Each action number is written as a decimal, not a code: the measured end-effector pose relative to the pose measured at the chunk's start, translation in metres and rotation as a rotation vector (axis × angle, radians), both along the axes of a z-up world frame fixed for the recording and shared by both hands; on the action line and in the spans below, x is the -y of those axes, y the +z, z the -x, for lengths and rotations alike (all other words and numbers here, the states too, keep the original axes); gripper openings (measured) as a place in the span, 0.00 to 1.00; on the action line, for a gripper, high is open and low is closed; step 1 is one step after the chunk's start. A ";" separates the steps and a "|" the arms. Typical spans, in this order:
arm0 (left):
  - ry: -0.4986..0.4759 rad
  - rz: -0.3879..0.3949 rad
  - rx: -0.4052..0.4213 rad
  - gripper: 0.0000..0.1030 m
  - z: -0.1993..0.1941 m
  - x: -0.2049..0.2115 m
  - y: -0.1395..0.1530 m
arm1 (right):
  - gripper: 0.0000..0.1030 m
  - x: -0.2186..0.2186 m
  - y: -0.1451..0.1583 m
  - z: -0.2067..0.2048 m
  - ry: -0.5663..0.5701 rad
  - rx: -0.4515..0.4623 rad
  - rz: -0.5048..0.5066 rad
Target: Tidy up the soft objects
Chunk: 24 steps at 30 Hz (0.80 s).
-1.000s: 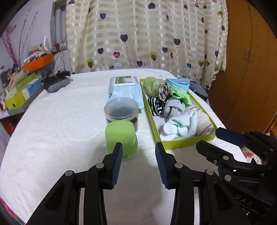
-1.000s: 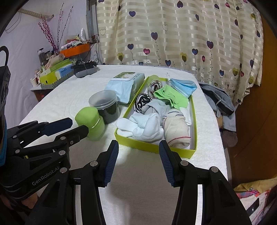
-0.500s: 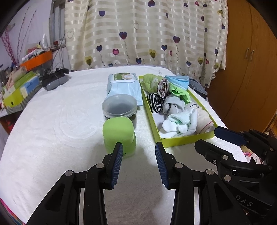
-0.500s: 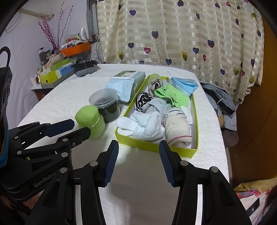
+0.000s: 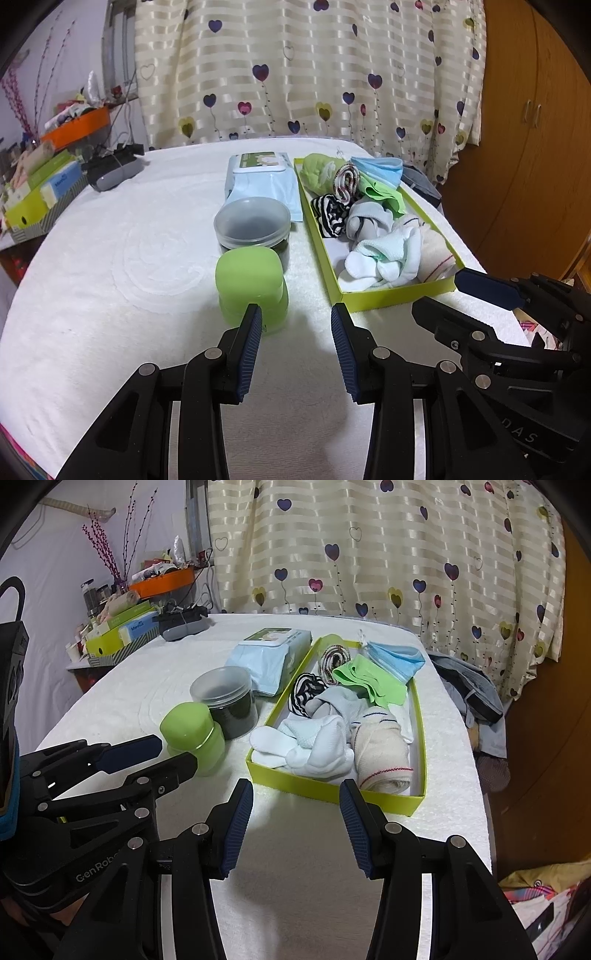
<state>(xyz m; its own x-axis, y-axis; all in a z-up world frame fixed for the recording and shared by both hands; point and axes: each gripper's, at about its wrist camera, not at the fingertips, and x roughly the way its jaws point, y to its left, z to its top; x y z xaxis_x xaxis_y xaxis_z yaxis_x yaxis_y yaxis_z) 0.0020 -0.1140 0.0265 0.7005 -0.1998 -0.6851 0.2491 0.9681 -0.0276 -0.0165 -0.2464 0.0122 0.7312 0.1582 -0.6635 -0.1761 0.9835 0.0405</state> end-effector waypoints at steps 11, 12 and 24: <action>0.001 -0.005 -0.005 0.37 0.000 0.001 -0.004 | 0.48 -0.001 -0.003 -0.001 0.004 -0.006 0.001; 0.000 -0.005 -0.006 0.37 0.000 0.001 -0.005 | 0.48 -0.002 -0.004 0.000 0.004 -0.007 0.001; -0.003 -0.007 -0.011 0.37 -0.001 0.000 -0.007 | 0.48 -0.002 -0.005 -0.001 0.005 -0.010 0.000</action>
<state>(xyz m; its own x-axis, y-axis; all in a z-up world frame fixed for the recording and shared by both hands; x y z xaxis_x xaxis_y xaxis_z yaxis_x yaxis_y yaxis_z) 0.0033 -0.1143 0.0191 0.6921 -0.1967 -0.6945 0.2517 0.9675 -0.0232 -0.0154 -0.2444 0.0076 0.7238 0.1614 -0.6709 -0.1802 0.9827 0.0420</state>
